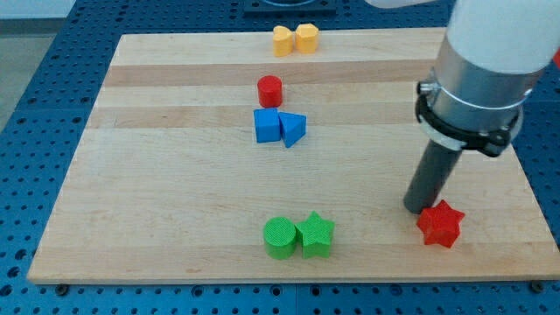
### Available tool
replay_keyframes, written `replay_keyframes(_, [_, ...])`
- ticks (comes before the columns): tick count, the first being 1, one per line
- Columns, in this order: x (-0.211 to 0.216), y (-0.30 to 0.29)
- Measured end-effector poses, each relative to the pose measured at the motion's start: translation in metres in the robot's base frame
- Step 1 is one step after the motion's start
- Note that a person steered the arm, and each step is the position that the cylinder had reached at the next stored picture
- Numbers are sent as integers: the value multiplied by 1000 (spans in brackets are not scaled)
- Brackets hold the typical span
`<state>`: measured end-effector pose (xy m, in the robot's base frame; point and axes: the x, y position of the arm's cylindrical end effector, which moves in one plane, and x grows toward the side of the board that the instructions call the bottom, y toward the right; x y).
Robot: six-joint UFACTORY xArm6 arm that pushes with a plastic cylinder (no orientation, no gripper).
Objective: Push the red star to the bottom right corner
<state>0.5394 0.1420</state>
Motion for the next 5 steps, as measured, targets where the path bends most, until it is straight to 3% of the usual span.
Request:
replay_keyframes(1, [14,-16])
replay_keyframes(3, [28,44])
replay_keyframes(4, [3,28])
replay_keyframes(5, [-57,29])
